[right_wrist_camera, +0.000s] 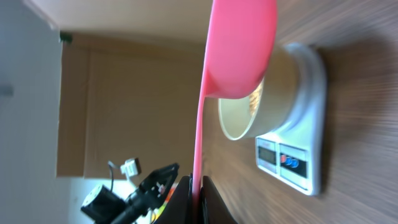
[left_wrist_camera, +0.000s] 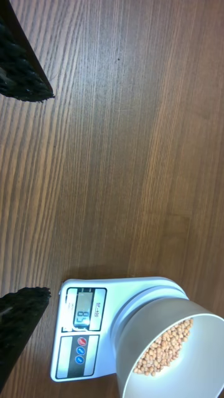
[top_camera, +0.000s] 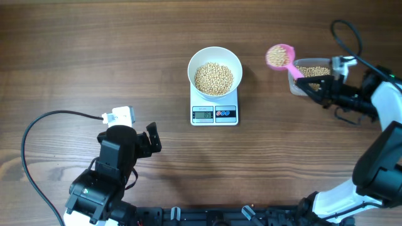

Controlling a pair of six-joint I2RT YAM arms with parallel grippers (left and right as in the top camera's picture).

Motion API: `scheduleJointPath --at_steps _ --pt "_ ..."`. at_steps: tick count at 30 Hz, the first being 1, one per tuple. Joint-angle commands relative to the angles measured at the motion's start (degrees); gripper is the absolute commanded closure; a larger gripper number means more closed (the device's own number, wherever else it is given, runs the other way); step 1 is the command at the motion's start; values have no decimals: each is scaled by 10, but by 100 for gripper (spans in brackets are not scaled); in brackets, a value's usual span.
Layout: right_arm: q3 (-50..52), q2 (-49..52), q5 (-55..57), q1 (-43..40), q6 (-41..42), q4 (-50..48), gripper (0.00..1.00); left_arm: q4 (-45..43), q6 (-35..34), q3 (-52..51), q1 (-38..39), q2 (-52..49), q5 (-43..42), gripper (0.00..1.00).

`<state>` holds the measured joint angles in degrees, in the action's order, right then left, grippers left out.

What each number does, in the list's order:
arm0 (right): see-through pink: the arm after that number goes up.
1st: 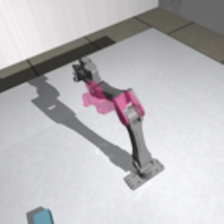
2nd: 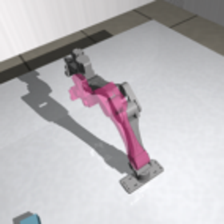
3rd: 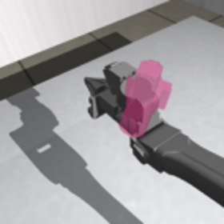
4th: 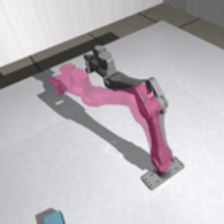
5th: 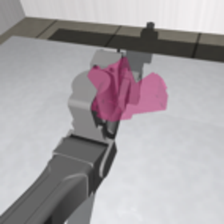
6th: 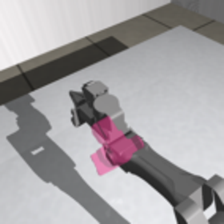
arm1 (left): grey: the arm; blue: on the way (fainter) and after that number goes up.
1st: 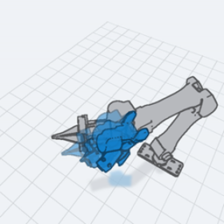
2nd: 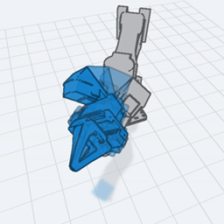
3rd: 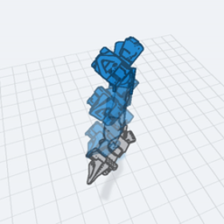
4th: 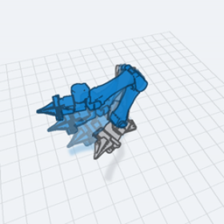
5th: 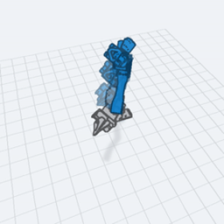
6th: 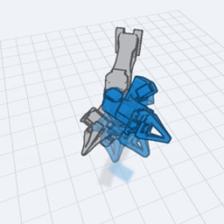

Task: Scoop item into bowl and weigh 150g on scale
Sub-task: 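Lift the filled scoop and carry it left over the bowl, then tip the scoop to pour soybeans into the white bowl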

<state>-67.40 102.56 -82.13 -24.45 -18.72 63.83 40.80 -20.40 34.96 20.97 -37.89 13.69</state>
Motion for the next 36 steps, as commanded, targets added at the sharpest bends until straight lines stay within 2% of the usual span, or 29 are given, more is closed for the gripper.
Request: scheduleJointPath --at_steps 1,8,12,15,17,19,23,29,36 --pt "3 10 -40 45 29 -14 96 0 6 -4 -4 0 7 0" --pt "1 2 -19 130 125 -64 96 0 6 -4 -4 0 7 0" --pt "-22 -36 81 188 236 -130 95 0 6 -4 -4 0 7 0" --pt "-30 -85 165 216 327 -216 95 0 6 -4 -4 0 7 0" --pt "-30 -111 206 234 352 -247 96 0 7 -4 -4 0 7 0" --pt "-30 -132 275 260 353 -251 96 0 7 -4 -4 0 7 0" --pt "-30 -132 335 303 344 -261 96 0 6 -4 -4 0 7 0" --pt "-30 -133 376 333 315 -272 95 0 6 -4 -4 0 7 0" --pt "-30 -133 409 337 215 -271 96 0 6 -4 -4 0 7 0"
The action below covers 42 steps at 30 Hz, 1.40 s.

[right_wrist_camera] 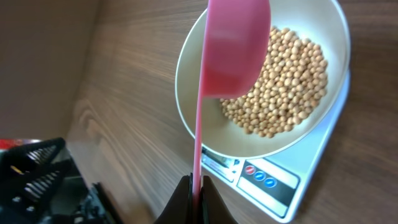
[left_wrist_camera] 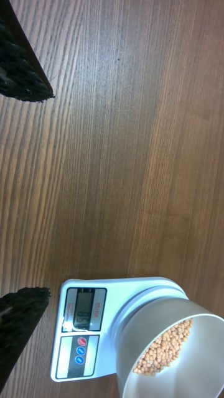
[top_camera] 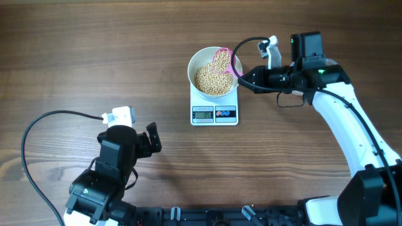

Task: Scoop item into bowl and weigh 150g on scale
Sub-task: 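Tip the scoop to pour soybeans into the white bowl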

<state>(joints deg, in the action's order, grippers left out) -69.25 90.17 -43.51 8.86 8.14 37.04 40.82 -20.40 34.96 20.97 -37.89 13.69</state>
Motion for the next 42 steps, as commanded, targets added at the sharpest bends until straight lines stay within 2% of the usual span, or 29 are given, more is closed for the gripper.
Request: scheduleJointPath --at_steps 1,7,14,20,29,32,42 --pt "-12 -9 40 3 -59 -3 96 0 6 -4 -4 0 7 0" --pt "-12 -9 52 5 -101 -3 96 0 6 -4 -4 0 7 0" --pt "-12 -9 162 54 -153 -3 96 0 6 -4 -4 0 7 0" --pt "-12 -9 201 56 -178 -1 96 0 7 -4 -4 0 7 0" --pt "-12 -9 209 56 -191 -7 96 0 6 -4 -4 0 7 0" --pt "-12 -9 224 56 -235 -10 96 0 6 -4 -4 0 7 0" --pt "-12 -9 229 56 -236 -23 96 0 7 -4 -4 0 7 0"
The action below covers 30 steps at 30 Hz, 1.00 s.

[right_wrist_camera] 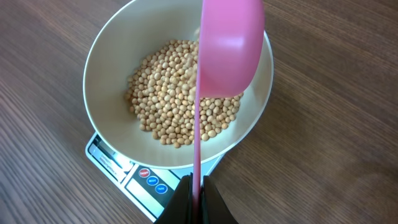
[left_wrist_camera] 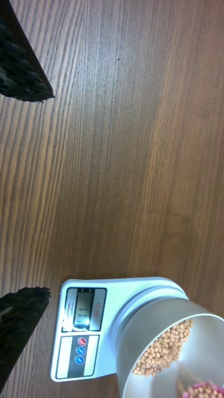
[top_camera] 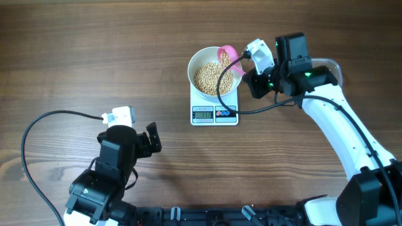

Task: Scoop item into bowl and weigh 150g on scale
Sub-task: 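Tip the scoop to pour soybeans into the white bowl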

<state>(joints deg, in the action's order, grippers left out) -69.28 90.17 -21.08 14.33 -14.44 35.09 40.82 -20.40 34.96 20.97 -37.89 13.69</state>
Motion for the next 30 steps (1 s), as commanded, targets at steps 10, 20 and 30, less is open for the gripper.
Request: scheduleJointPath --at_steps 10,20,30 --pt "-11 -9 5 1 -63 -3 96 0 7 -4 -4 0 7 0" --pt "-11 -9 29 6 -149 -10 96 0 6 -4 -4 0 7 0" --pt "-11 -9 112 72 -199 -47 96 0 7 -4 -4 0 7 0"
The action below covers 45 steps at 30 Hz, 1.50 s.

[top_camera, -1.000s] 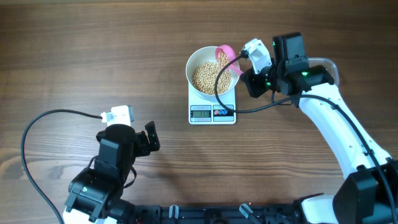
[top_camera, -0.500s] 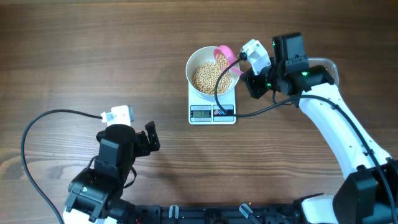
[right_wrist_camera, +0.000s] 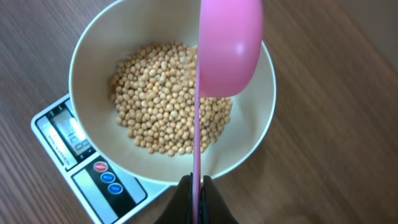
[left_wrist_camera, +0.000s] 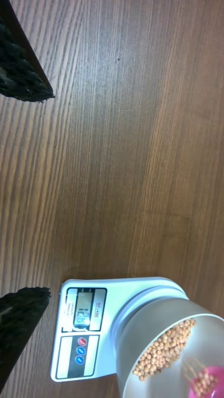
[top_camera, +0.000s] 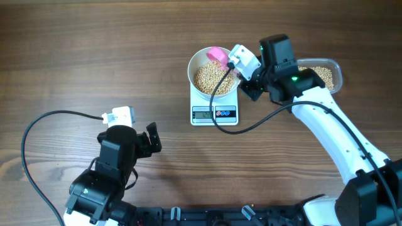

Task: Scoop item into bowl and weigh 150g on scale
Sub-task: 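Tip the scoop to pour soybeans into the white bowl, then move the empty scoop back right over the soybean tub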

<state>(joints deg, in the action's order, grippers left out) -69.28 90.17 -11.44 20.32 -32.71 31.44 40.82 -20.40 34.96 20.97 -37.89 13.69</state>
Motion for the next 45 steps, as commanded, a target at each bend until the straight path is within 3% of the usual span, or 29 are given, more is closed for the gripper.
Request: scheduleJointPath --at_steps 1,12,19,26,29,34,39,45 --pt "-11 -9 17 16 -18 -12 96 0 6 -4 -4 0 7 0" --pt "-12 -9 110 68 -55 -29 96 0 6 -4 -4 0 7 0" --pt "-31 -15 56 59 153 -46 96 2 6 -4 -4 0 7 0" --pt "-68 -76 -79 -77 199 -18 96 2 6 -4 -4 0 7 0" --pt "-68 -103 -84 -181 228 35 96 2 6 -4 -4 0 7 0" --pt "-68 -105 -31 -325 205 133 95 2 6 -4 -4 0 7 0" --pt "-67 -78 104 -342 136 179 96 2 6 -4 -4 0 7 0" --pt "-67 -16 130 -342 115 213 96 2 6 -4 -4 0 7 0"
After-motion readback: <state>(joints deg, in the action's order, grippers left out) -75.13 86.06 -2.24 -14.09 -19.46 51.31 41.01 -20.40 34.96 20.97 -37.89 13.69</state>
